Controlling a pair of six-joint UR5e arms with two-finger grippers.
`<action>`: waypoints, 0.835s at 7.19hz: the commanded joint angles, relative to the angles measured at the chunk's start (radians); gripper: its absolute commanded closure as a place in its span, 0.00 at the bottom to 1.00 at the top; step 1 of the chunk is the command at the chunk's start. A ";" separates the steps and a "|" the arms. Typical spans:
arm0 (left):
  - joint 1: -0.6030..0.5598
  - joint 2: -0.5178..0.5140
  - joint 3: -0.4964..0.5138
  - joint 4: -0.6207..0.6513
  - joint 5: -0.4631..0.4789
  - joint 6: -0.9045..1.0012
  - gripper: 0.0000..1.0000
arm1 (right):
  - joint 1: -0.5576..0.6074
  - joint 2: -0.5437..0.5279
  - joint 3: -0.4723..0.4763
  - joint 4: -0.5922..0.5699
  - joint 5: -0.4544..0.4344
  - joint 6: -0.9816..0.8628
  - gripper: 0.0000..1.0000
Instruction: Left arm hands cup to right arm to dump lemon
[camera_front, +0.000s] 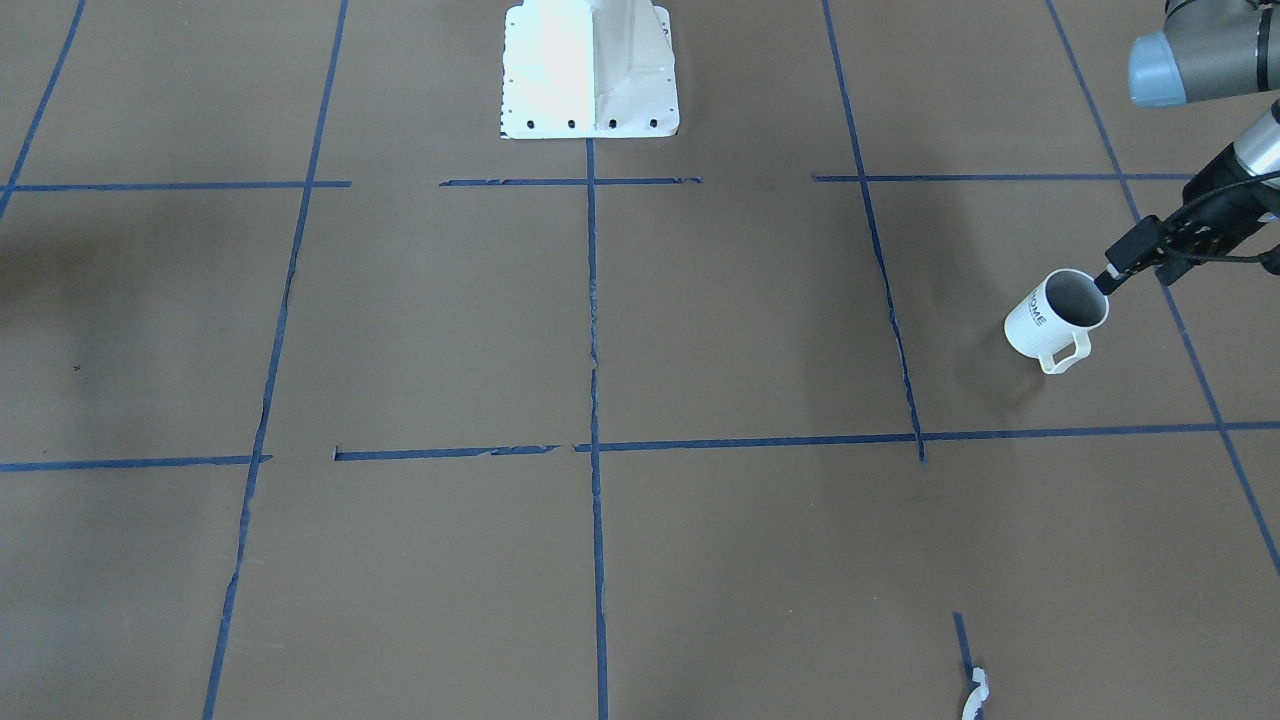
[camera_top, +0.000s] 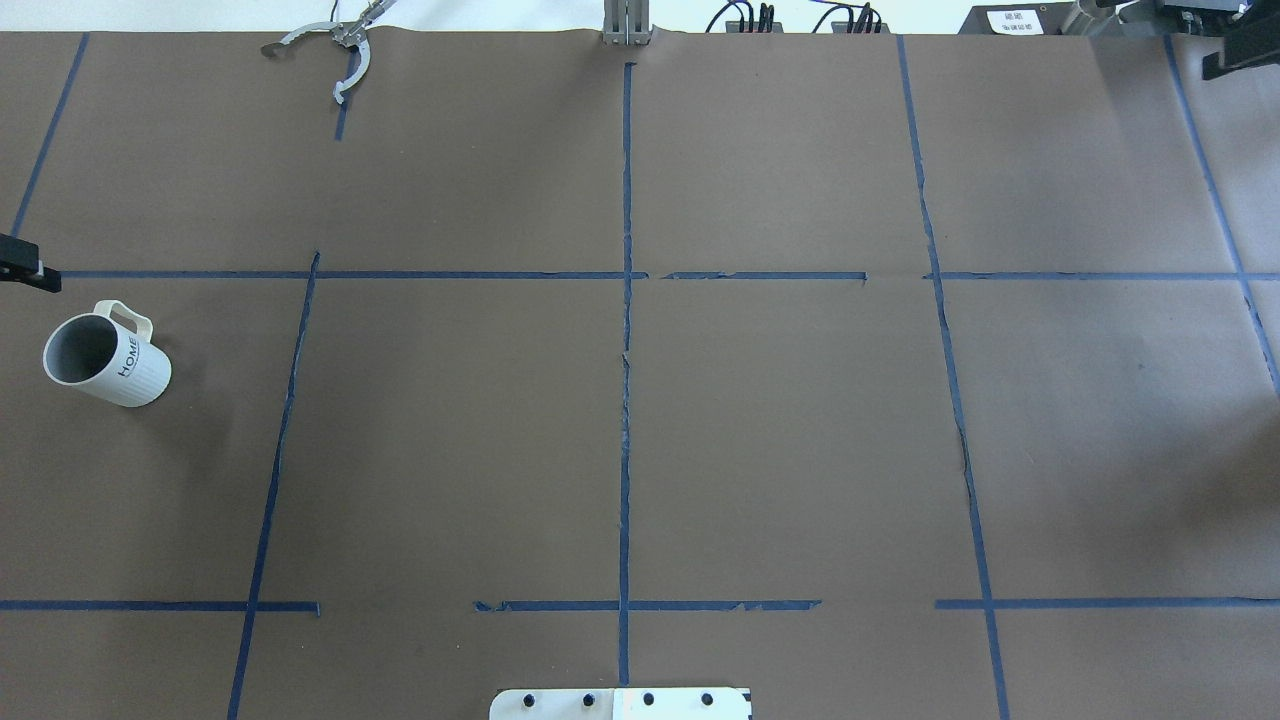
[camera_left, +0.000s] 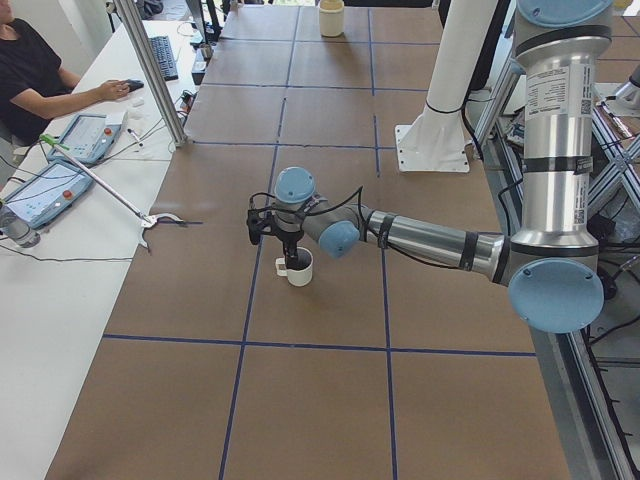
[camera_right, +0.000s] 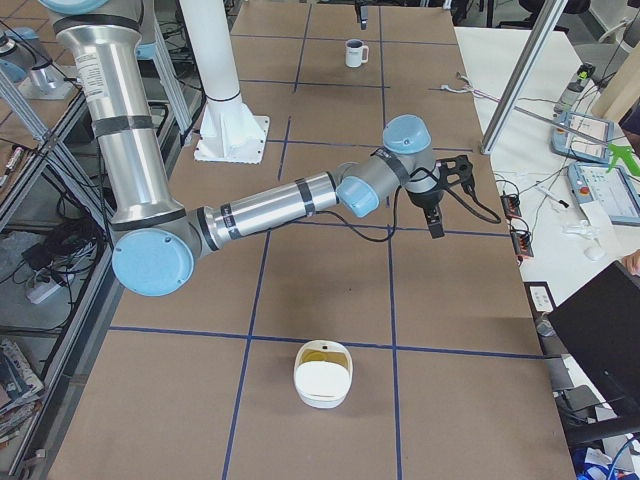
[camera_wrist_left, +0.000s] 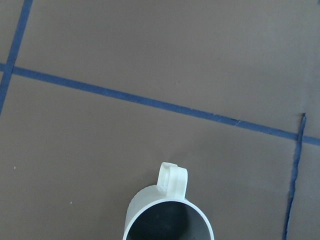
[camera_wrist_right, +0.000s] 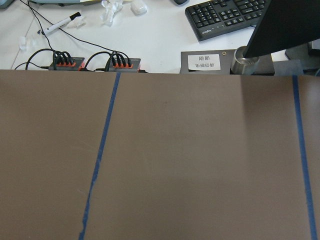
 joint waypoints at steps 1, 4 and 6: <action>-0.119 0.022 -0.023 0.090 -0.013 0.261 0.00 | 0.163 -0.060 0.007 -0.187 0.158 -0.227 0.00; -0.309 0.073 -0.039 0.282 -0.107 0.668 0.00 | 0.188 -0.197 0.027 -0.216 0.169 -0.294 0.00; -0.345 0.068 -0.101 0.519 -0.108 0.860 0.00 | 0.147 -0.316 0.099 -0.220 0.156 -0.293 0.00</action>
